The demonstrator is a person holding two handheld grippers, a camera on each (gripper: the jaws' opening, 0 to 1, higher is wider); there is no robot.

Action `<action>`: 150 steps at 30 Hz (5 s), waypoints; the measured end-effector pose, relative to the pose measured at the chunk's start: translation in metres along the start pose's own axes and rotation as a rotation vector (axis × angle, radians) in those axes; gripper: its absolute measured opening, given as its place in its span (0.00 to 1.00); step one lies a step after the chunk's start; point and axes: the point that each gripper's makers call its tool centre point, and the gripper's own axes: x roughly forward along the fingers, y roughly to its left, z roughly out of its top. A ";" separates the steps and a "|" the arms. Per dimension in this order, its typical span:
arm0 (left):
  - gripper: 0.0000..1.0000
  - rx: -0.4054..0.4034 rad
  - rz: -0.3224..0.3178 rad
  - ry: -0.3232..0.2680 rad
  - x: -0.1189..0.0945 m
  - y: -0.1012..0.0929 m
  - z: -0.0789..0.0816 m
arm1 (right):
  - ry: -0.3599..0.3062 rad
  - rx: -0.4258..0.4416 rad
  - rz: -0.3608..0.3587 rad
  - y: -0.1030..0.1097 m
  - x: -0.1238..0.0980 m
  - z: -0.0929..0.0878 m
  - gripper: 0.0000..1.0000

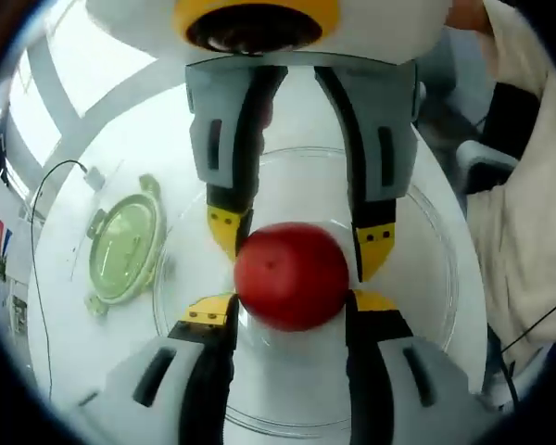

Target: Open container latches remove lid place lid upside down on tabletop take tomato from container place on tabletop

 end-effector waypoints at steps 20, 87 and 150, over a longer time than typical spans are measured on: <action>0.36 -0.012 -0.005 -0.015 0.005 0.000 0.003 | -0.019 0.016 0.010 -0.003 0.001 0.001 0.42; 0.35 0.249 -0.063 -0.094 0.045 -0.032 0.173 | 0.048 0.202 -0.126 0.006 -0.129 -0.119 0.41; 0.45 0.232 -0.077 -0.275 0.065 -0.033 0.184 | -0.025 0.241 -0.111 0.001 -0.116 -0.148 0.48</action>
